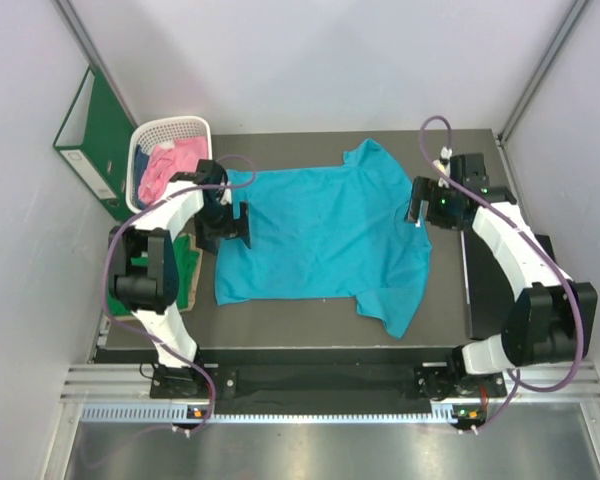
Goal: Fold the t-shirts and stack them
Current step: Flatten out the tshirt
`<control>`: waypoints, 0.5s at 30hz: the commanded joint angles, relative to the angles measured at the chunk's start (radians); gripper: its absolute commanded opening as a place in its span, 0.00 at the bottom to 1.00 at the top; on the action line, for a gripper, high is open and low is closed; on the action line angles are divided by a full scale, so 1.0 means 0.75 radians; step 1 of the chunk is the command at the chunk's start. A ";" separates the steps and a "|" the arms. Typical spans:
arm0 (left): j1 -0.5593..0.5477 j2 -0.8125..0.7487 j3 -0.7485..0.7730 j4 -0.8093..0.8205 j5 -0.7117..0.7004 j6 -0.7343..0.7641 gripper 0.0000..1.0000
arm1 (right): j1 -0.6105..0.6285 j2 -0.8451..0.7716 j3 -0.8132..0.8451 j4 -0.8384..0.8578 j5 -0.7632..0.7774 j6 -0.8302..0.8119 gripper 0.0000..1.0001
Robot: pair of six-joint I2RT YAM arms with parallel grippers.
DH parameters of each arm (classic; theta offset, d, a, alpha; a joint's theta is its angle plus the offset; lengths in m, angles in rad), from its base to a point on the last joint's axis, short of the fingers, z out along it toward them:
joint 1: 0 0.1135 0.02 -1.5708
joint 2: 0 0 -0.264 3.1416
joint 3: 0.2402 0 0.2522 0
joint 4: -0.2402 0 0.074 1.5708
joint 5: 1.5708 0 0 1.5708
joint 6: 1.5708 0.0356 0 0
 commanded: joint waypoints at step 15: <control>0.003 -0.326 -0.416 0.005 -0.155 -0.127 0.99 | -0.001 -0.444 -0.570 -0.285 -0.136 0.167 1.00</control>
